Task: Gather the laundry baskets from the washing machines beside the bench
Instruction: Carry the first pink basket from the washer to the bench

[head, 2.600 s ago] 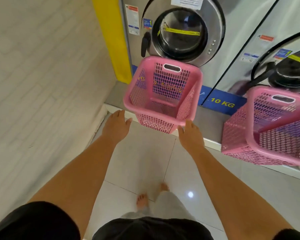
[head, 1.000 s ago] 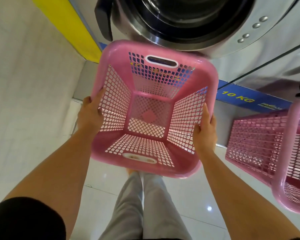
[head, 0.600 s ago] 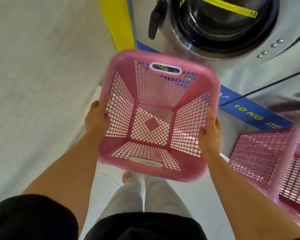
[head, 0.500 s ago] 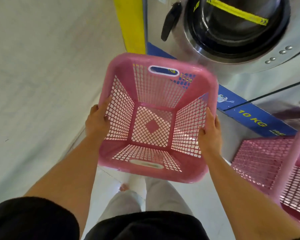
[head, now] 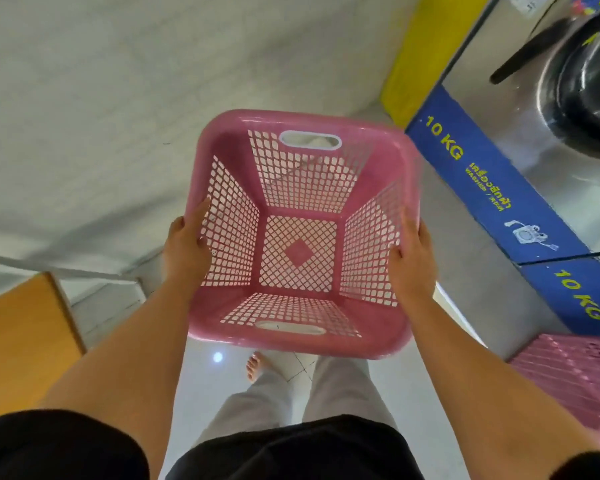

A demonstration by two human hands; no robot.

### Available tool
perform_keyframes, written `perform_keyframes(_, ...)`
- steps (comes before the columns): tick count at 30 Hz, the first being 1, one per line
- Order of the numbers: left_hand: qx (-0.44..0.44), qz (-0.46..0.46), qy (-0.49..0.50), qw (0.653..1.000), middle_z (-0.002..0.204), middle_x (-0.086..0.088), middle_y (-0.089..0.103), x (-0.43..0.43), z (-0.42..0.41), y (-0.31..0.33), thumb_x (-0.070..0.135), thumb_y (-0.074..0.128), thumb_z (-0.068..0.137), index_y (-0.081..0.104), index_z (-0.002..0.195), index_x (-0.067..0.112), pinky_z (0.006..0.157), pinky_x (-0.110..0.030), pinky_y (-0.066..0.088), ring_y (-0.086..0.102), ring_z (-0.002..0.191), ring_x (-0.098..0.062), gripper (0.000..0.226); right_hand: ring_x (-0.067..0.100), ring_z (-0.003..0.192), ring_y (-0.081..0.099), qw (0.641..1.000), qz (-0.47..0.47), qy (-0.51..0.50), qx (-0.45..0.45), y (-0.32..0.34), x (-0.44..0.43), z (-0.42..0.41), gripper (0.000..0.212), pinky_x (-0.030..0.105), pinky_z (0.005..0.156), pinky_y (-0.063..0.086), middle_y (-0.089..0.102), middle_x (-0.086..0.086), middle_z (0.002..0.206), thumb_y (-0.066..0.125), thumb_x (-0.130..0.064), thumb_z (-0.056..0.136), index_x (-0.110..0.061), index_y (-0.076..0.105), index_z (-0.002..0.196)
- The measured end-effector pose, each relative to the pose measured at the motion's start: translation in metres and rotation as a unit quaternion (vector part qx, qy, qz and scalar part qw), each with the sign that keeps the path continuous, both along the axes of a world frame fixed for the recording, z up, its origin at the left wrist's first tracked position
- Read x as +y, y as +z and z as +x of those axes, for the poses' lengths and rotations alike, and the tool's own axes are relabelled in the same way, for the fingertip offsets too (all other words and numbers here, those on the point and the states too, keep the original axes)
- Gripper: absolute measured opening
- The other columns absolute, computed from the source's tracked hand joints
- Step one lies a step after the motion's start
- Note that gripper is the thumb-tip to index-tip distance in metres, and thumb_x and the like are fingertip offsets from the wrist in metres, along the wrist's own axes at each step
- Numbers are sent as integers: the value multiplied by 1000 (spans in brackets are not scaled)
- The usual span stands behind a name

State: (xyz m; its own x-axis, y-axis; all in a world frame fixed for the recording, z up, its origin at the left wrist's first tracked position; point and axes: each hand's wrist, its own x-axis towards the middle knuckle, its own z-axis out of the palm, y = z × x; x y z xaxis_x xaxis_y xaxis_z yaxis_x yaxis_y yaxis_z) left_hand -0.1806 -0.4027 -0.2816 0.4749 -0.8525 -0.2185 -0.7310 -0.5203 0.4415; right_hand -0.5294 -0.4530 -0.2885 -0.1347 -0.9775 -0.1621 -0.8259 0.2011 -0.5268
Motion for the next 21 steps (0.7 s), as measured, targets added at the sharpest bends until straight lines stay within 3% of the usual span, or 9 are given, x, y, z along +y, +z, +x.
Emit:
perform_keyframes(5, 12, 1, 98, 995, 130, -17, 50, 87, 64, 0, 5, 43, 89, 36, 143, 41, 75, -43, 50, 59, 101, -40, 66, 34, 110, 61, 996, 7, 90, 2, -6, 33, 78, 73, 42, 82, 54, 26, 4, 158, 49, -11, 95, -44, 16, 151)
perform_keyframes(10, 23, 21, 190, 981, 131, -8, 50, 149, 107, -13, 6, 42, 87, 35, 138, 53, 58, -27, 41, 56, 87, -27, 70, 25, 105, 64, 985, 10, 170, 12, -22, 47, 138, 69, 27, 70, 49, 31, 6, 155, 46, -16, 98, -46, 11, 150)
perform_keyframes(15, 33, 26, 256, 966, 130, -3, 51, 187, 130, -41, 3, 41, 83, 35, 135, 58, 62, -36, 48, 59, 90, -29, 75, 24, 99, 66, 972, 19, 231, 25, -47, 46, 185, 69, 36, 70, 60, 31, 7, 154, 45, -16, 99, -46, 9, 150)
perform_keyframes(21, 46, 35, 303, 951, 134, -1, 50, 197, 149, -88, 5, 41, 86, 33, 134, 58, 60, -32, 48, 60, 93, -30, 72, 24, 99, 66, 966, 23, 254, 48, -92, 30, 228, 71, 34, 72, 58, 33, 8, 153, 47, -11, 98, -45, 14, 151)
